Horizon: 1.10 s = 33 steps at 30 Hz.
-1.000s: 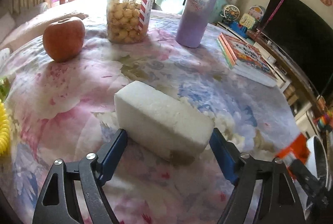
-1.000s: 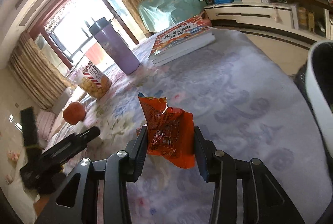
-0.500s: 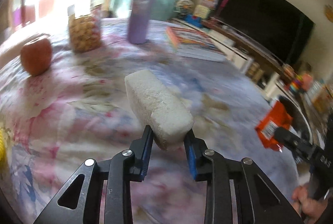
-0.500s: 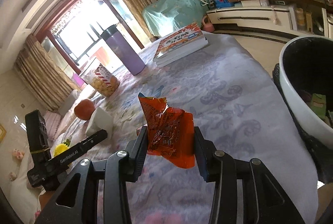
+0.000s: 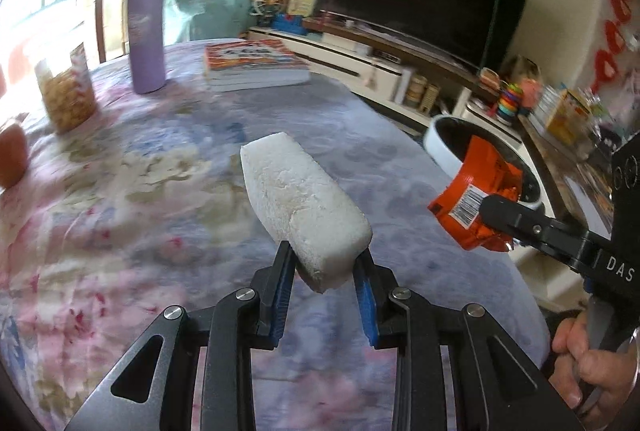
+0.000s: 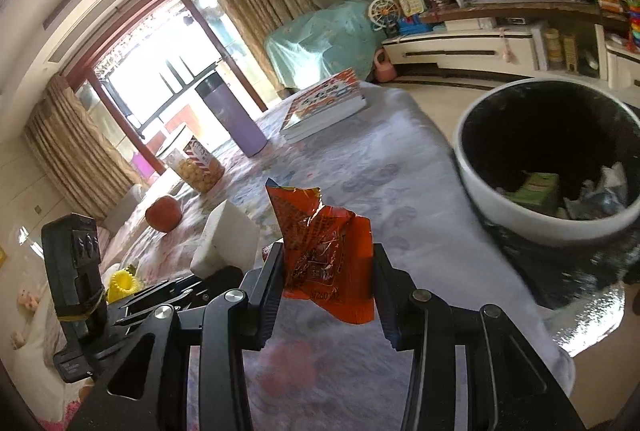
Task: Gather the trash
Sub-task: 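Carry the foam block with the left tool toward the bin while the right tool carries the orange bag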
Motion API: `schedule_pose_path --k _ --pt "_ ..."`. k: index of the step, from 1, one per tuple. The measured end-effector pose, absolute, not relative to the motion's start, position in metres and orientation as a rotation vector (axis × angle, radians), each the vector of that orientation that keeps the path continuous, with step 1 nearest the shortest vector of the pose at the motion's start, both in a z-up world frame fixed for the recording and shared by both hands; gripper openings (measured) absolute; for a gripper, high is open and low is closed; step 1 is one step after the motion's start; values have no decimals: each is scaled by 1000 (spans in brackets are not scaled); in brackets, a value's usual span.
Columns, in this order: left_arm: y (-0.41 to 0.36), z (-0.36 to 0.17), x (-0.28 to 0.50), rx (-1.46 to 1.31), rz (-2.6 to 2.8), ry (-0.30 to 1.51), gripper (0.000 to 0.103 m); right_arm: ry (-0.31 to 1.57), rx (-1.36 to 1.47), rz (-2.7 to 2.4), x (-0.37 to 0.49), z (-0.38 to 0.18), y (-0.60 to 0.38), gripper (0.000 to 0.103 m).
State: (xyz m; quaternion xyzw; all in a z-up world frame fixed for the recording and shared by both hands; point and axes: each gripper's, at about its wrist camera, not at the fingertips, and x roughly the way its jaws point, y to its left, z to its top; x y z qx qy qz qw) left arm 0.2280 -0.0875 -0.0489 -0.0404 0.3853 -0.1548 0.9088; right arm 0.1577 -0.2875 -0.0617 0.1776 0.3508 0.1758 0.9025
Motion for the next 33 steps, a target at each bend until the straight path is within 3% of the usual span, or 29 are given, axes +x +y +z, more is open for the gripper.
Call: schedule_pose_path --k 33 --pt "-169 -39 230 38 -464 793 27 647 435 205 126 -54 -364 42"
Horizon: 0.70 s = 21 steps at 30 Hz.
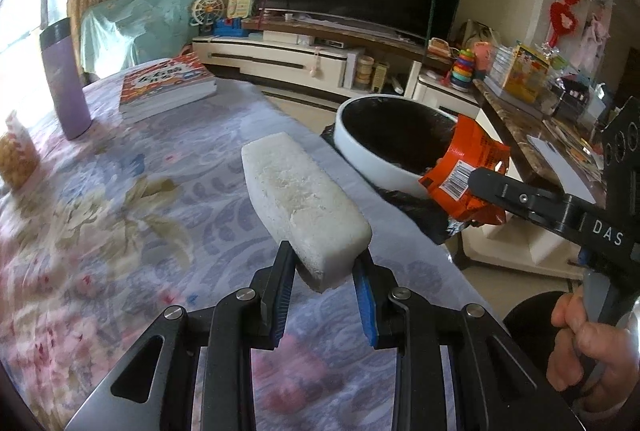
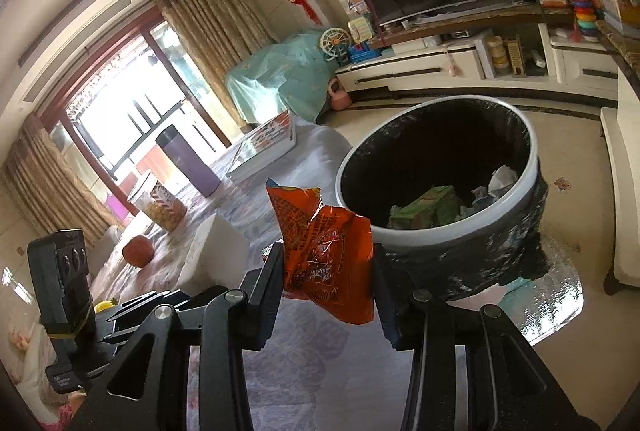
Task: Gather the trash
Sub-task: 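Carry the foam block with the left tool toward the bin while the right tool carries the orange bag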
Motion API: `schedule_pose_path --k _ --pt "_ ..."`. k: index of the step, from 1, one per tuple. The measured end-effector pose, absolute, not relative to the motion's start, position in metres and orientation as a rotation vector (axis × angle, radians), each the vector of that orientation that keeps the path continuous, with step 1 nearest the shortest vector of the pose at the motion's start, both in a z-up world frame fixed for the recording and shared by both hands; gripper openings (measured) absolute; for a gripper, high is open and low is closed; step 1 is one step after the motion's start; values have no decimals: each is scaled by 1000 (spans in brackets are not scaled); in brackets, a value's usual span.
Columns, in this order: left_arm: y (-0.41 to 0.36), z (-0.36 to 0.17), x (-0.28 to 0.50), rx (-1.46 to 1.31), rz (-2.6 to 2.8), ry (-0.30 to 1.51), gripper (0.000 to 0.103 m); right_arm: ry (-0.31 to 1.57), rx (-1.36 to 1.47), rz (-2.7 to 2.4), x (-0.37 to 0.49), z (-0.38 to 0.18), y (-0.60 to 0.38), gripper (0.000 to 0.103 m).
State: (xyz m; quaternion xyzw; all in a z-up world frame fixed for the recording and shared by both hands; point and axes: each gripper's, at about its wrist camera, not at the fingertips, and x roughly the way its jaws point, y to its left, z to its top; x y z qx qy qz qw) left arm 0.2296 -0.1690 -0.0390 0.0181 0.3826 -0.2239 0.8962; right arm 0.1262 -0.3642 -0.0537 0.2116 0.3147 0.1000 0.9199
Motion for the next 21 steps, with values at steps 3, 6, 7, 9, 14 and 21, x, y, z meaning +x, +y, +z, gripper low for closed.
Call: schedule_pose_path --k 3,6,7,9,14,21 --pt "-176 -37 232 45 -482 789 27 640 439 190 127 -52 -371 42" --pt "-183 -34 237 54 -499 783 27 632 442 176 127 -49 -378 42" --pt "-185 -33 238 57 -504 780 27 630 441 171 127 -48 -381 42" --pt "-191 -32 241 65 -515 775 27 625 442 158 127 -46 -387 42" --pt "-205 -29 248 81 -536 767 27 617 448 128 130 -42 -402 42" --pt "-221 -28 260 96 -558 766 27 626 442 106 140 -40 -415 42"
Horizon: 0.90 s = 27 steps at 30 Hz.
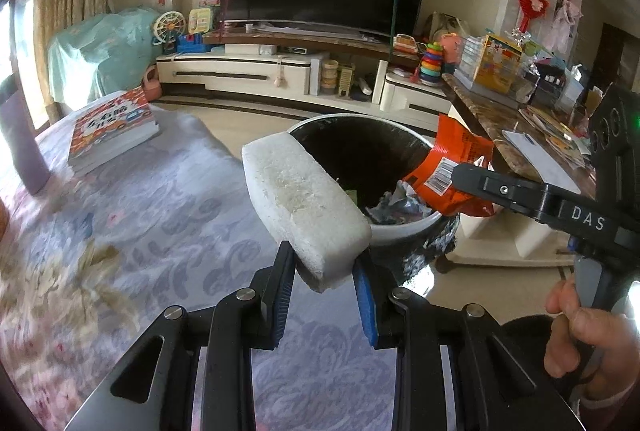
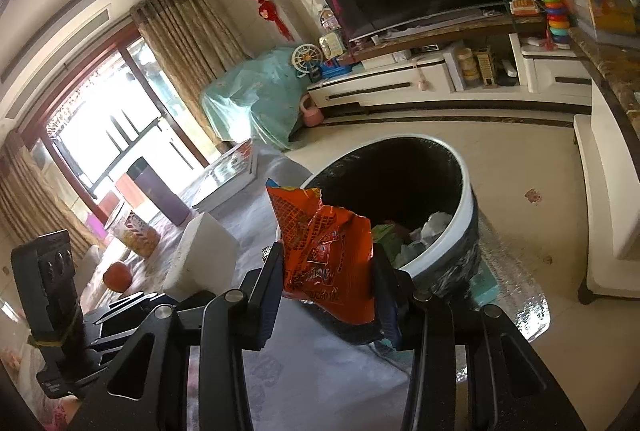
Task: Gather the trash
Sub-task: 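Carry the foam block with the left tool toward the bin while the right tool carries the orange bag, then lower the foam block with the left tool into the bin opening while the right tool lowers the orange bag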
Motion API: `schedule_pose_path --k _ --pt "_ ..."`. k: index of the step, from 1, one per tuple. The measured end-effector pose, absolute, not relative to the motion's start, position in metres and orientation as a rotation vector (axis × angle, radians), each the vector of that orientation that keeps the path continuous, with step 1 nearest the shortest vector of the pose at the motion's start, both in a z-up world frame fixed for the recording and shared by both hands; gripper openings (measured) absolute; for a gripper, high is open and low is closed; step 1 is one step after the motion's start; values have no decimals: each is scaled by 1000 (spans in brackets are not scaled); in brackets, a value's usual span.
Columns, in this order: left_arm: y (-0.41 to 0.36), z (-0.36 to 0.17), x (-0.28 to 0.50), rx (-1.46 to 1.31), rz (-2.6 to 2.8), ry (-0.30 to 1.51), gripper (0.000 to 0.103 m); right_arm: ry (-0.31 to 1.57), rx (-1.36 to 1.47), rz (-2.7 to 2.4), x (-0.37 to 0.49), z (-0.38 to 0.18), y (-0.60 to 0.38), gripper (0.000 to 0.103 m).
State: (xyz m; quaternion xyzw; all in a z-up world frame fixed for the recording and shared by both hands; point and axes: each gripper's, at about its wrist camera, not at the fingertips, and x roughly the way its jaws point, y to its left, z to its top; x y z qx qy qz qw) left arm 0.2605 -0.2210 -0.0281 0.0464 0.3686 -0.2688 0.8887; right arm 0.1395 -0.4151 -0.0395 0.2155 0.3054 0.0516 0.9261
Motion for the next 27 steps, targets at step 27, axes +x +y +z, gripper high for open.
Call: schedule_pose_path --k 27 --pt "-268 -26 308 140 -582 769 27 651 437 75 175 -35 -441 45"
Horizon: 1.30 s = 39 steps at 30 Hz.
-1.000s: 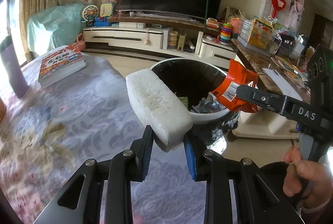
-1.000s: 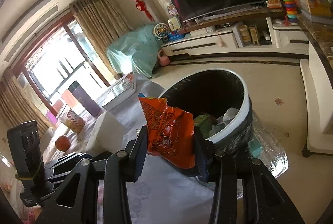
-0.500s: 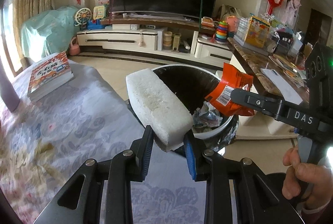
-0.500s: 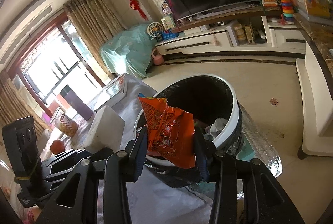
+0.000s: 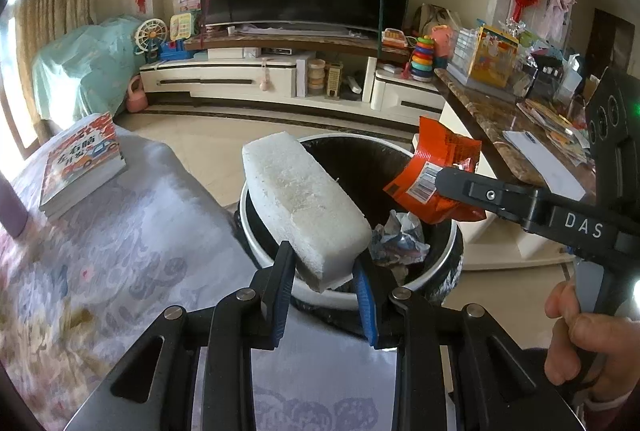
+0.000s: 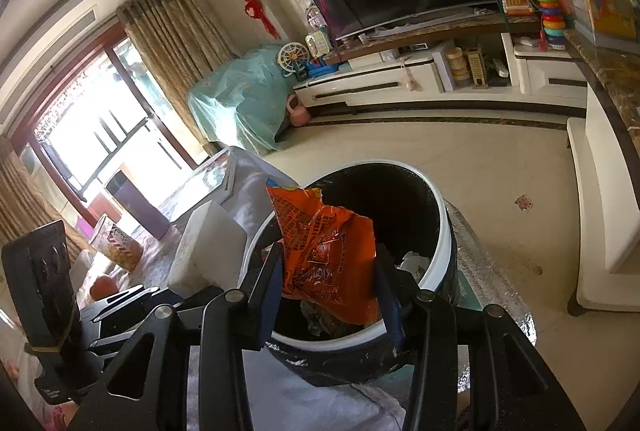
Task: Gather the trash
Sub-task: 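Lower the foam block with the left tool into the bin opening while the right tool lowers the orange bag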
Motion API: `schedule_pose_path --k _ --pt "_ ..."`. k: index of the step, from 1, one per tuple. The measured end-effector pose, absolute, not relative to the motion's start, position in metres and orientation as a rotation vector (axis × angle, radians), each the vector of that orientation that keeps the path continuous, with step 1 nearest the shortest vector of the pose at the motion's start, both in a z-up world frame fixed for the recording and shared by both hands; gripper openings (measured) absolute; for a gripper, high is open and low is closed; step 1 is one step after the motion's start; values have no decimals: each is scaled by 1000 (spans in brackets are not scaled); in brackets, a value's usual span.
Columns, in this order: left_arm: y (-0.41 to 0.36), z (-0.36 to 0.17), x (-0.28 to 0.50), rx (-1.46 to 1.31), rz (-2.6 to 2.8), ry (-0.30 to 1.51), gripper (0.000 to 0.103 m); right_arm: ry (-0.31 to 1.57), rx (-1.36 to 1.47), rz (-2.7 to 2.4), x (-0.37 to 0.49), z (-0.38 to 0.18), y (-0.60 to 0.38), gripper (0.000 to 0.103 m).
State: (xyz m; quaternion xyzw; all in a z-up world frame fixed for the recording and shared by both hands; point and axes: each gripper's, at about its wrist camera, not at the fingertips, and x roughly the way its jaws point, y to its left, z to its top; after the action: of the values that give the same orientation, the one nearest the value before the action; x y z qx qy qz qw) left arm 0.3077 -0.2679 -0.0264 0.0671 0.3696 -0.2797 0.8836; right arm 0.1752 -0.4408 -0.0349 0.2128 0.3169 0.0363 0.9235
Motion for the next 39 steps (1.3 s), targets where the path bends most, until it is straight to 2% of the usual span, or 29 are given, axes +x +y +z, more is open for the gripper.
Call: schedule_pose_path --k 39 --pt "-302 -31 340 169 -580 794 28 689 413 40 207 -35 -449 45"
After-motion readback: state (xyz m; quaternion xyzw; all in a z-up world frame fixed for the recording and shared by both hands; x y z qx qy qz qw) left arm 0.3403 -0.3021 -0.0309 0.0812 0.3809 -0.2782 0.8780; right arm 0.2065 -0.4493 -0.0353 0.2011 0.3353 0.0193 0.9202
